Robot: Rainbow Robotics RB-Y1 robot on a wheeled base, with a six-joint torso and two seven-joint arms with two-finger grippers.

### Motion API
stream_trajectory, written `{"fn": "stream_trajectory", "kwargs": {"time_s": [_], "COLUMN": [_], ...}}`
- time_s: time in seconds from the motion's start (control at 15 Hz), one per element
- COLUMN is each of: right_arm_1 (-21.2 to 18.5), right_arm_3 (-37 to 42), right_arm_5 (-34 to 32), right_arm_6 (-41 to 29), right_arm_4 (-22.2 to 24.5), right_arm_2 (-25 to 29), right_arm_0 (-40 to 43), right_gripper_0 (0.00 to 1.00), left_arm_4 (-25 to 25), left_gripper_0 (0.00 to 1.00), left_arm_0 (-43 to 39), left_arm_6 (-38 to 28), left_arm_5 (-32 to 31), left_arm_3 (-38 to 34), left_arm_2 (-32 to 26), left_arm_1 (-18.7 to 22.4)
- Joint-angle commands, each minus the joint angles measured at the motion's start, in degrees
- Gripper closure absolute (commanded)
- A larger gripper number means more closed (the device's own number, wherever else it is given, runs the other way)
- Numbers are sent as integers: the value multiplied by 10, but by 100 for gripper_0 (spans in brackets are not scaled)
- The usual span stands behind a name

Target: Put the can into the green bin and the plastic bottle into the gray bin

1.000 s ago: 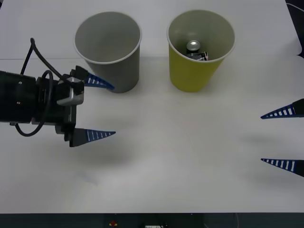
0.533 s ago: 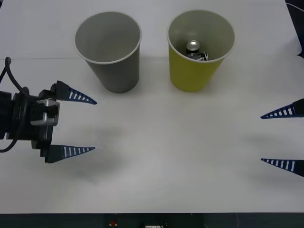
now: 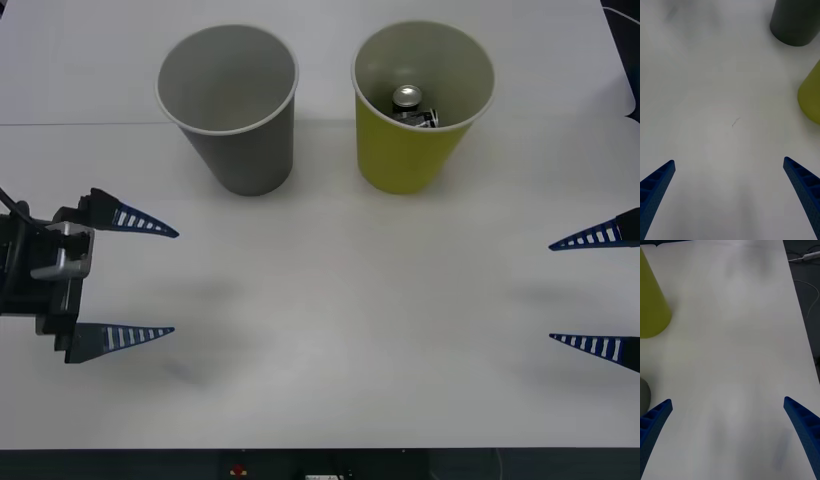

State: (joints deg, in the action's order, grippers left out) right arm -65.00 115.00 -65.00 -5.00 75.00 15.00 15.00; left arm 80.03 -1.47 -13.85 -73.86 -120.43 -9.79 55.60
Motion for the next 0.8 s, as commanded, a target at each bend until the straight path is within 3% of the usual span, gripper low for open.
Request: {"fn": "stream_trajectory", "kwargs": {"time_s": [0.07,0.8], "right_arm_1": [0,0], "right_arm_3": [0,0], "right_arm_5": [0,0], "right_arm_6": [0,0], "right_arm_4": [0,0], "right_arm_2": [0,0], "right_arm_0": [0,0], "right_gripper_0": [0,0], "left_arm_4": [0,0], "left_gripper_0": [0,0], "left_arm_0": [-3,-4], "left_arm_6": [-5,-20], "left_arm_5": [0,-1], "left_arm_3": [2,2], "left_arm_2": [-1,-1], "left_arm_1": [-1,-1]}}
